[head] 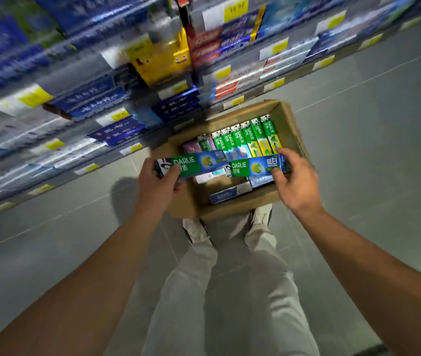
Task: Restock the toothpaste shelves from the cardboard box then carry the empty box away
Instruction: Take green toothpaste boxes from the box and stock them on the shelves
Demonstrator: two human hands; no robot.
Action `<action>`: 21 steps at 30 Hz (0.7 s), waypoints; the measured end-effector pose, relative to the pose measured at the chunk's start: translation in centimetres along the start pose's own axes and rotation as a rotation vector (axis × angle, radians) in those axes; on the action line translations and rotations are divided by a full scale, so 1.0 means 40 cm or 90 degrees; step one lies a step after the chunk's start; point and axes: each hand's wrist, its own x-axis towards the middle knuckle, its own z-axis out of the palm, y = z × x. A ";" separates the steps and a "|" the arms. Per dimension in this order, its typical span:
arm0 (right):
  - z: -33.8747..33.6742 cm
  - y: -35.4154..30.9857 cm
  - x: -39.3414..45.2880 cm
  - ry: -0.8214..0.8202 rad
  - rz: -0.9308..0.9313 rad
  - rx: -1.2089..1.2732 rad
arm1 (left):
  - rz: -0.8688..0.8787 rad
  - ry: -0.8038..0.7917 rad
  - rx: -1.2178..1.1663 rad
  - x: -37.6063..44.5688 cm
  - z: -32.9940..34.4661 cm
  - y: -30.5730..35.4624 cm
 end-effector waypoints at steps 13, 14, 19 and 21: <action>-0.266 -0.312 -0.464 0.062 -0.147 0.013 | 0.248 0.067 0.188 -0.570 -0.377 0.072; -0.278 -0.332 -0.493 0.074 -0.161 0.032 | 0.256 0.081 0.187 -0.611 -0.398 0.065; -0.331 -0.444 -0.628 0.114 -0.255 0.131 | 0.263 0.138 0.076 -0.803 -0.530 0.003; -0.344 -0.500 -0.679 0.110 -0.293 0.171 | 0.273 0.170 0.062 -0.867 -0.590 -0.017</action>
